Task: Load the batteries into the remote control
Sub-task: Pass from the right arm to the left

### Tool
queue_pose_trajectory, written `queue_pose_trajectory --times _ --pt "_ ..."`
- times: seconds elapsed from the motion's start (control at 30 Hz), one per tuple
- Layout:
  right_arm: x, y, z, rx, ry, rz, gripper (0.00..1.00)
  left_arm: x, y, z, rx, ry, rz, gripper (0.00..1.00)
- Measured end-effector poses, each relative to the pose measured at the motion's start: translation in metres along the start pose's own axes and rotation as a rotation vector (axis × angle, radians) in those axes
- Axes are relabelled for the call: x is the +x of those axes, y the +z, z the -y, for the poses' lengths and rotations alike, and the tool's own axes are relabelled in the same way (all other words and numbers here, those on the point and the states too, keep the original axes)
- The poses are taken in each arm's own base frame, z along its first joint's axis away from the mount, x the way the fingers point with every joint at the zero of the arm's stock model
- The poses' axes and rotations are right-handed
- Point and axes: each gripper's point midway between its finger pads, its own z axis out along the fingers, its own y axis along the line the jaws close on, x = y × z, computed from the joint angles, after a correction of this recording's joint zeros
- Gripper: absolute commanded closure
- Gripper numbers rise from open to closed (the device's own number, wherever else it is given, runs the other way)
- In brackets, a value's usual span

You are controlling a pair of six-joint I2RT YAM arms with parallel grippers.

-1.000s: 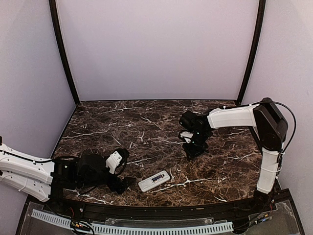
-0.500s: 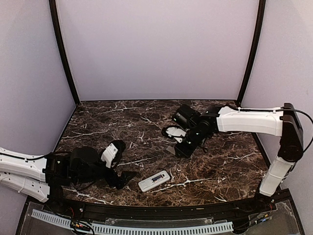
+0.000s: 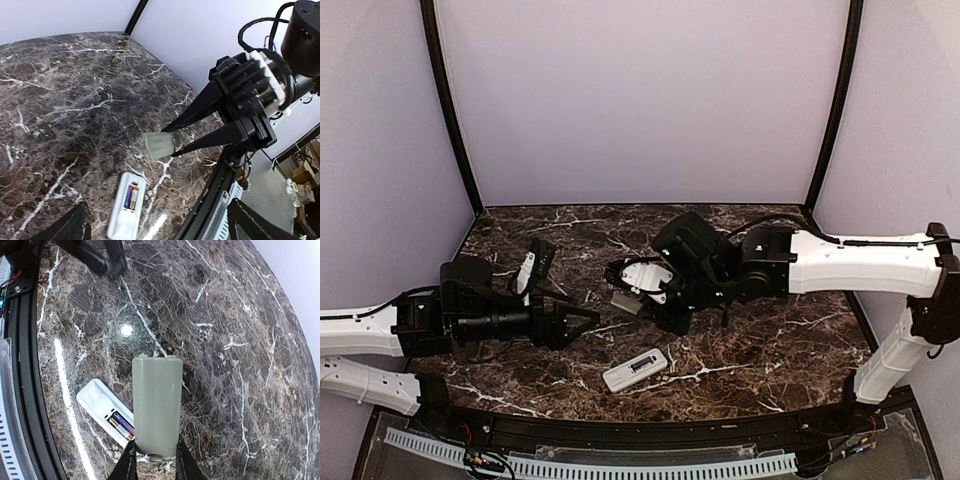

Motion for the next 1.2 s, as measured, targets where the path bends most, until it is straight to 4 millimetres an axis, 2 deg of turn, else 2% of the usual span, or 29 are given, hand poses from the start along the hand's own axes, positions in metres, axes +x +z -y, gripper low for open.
queue_pose_trajectory --times 0.2,0.4,0.63,0.77,1.2 --pt "-0.021 -0.005 -0.011 0.012 -0.076 0.065 0.83 0.005 0.016 0.017 0.073 -0.082 -0.078 0.11" --pt "-0.029 -0.007 -0.015 0.021 -0.096 0.087 0.83 0.008 0.025 0.015 0.064 -0.135 -0.090 0.23" --pt "-0.031 -0.008 -0.019 0.027 -0.108 0.091 0.83 -0.005 0.025 0.012 0.041 -0.167 -0.038 0.33" --pt "-0.032 -0.009 -0.021 0.028 -0.117 0.097 0.83 -0.012 0.025 0.010 0.030 -0.181 -0.009 0.44" --pt "-0.043 -0.013 -0.022 0.042 -0.131 0.126 0.83 -0.019 0.024 0.009 0.017 -0.197 0.012 0.70"
